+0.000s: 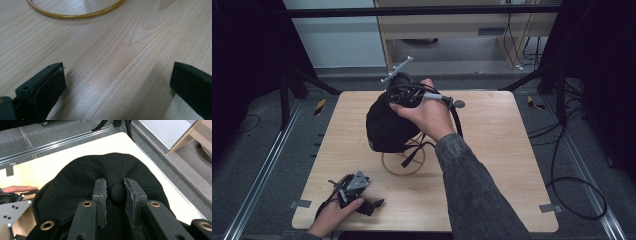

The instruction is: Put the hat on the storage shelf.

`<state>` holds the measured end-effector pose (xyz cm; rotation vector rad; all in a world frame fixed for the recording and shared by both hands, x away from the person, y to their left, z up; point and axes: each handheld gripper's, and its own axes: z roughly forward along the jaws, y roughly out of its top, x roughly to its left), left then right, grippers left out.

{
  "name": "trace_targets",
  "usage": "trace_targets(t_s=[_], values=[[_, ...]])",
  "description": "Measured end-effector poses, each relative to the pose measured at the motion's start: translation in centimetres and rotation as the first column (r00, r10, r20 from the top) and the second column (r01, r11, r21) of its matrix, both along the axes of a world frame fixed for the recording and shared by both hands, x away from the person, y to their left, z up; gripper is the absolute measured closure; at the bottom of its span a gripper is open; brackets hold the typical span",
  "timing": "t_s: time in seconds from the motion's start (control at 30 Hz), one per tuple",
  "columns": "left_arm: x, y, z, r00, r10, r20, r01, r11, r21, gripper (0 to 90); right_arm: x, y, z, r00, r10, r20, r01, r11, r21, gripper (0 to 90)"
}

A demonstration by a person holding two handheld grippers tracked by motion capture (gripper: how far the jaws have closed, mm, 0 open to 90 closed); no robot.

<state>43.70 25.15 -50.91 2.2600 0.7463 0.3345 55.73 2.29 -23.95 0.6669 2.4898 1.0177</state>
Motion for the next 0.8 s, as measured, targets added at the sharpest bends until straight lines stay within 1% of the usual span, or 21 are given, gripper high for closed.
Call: trace_targets(t_s=[0.23, 0.4, 0.47, 0.8], values=[[0.0, 0.0, 0.0, 1.0000, 0.000, 0.000, 0.000, 1.0000, 0.000, 0.0, 0.0, -0.1, -0.1, 1.0000, -0.005, -0.004, 0.005, 1.0000, 0.007, 71.0], [0.0, 0.0, 0.0, 1.0000, -0.001, 0.000, 0.001, 1.0000, 0.003, 0.0, -0.1, -0.4, 0.0, 1.0000, -0.009, 0.003, 0.009, 0.9999, 0.012, 68.5], [0.0, 0.0, 0.0, 1.0000, -0.001, 0.000, 0.001, 1.0000, 0.003, 0.0, -0.2, -0.6, 0.0, 0.9999, -0.012, 0.005, 0.012, 0.9997, 0.023, 67.5], [0.0, 0.0, 0.0, 1.0000, -0.001, 0.000, 0.001, 1.0000, 0.003, 0.0, -1.1, -2.3, 0.4, 0.9998, -0.015, 0.017, 0.013, 0.9969, 0.078, 68.2]])
